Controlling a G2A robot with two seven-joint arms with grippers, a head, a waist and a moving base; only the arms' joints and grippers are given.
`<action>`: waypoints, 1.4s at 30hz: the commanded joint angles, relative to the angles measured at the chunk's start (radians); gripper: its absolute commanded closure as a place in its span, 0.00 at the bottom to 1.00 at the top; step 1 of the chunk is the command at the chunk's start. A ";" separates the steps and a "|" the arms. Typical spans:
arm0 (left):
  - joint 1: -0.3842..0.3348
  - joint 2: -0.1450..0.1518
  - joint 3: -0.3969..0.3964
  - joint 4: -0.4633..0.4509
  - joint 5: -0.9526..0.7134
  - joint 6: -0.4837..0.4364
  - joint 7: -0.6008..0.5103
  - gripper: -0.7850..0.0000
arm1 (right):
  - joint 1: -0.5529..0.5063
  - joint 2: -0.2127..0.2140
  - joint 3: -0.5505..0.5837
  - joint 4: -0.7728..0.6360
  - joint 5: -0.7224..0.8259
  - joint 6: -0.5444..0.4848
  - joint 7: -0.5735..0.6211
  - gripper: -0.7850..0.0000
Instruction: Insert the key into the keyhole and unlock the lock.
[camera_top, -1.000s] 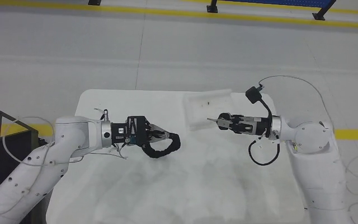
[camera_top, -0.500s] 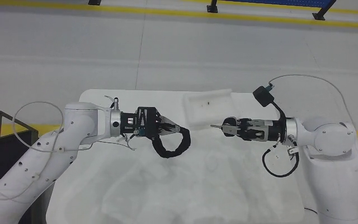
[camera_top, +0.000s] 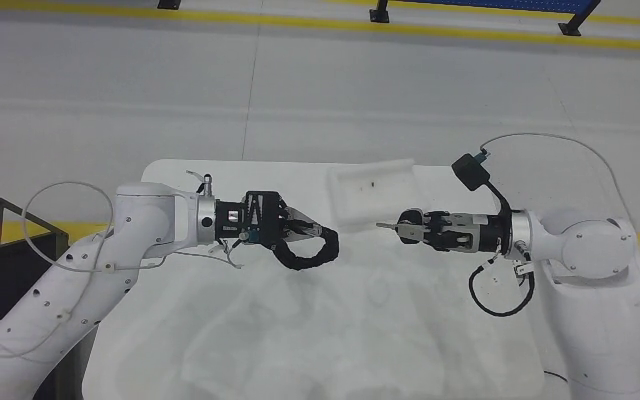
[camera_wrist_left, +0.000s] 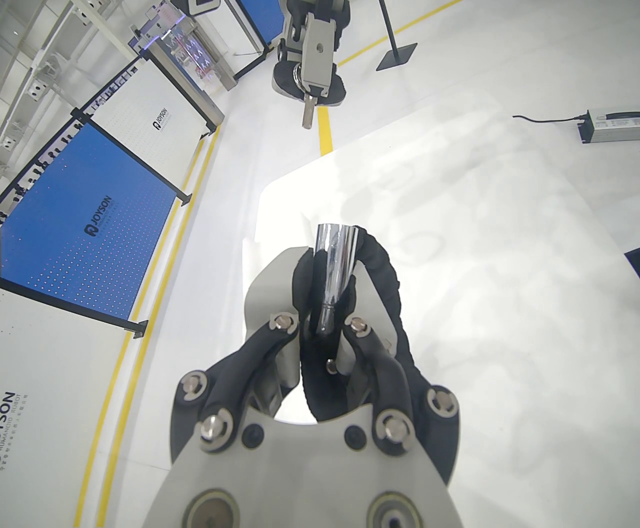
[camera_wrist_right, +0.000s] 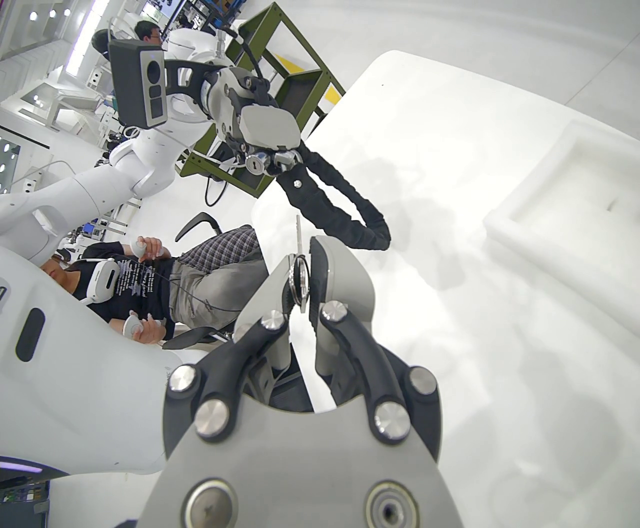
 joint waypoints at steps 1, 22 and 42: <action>0.018 -0.001 0.001 -0.009 -0.001 0.021 -0.016 1.00 | -0.010 0.002 -0.011 -0.022 -0.015 0.021 -0.001 1.00; -0.054 -0.165 0.185 0.194 0.148 0.159 0.397 1.00 | 0.146 0.111 -0.144 -0.437 -0.312 0.551 0.150 1.00; -0.120 -0.308 0.283 0.471 0.248 0.169 0.702 1.00 | 0.194 0.191 -0.184 -0.487 -0.388 0.587 0.148 1.00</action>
